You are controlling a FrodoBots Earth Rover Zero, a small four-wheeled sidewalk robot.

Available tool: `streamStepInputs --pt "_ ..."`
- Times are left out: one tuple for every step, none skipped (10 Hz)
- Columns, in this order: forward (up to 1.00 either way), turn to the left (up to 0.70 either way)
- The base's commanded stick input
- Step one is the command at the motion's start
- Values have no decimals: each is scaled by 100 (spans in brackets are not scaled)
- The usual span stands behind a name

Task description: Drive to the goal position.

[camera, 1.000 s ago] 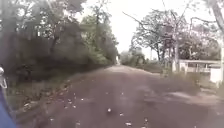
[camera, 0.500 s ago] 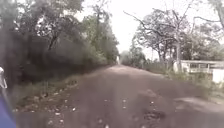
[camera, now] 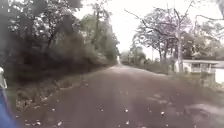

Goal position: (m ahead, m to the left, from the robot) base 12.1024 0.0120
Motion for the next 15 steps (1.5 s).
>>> streamStepInputs --pt "70 -1" --pt "70 -1" --pt "70 -1" --pt "70 -1" --pt "70 -1" --pt "70 -1" --pt "70 -1" --pt "70 -1" --pt "70 -1" --pt "70 -1" --pt "70 -1" --pt "70 -1" --pt "70 -1" --pt "70 -1" --pt "70 -1"
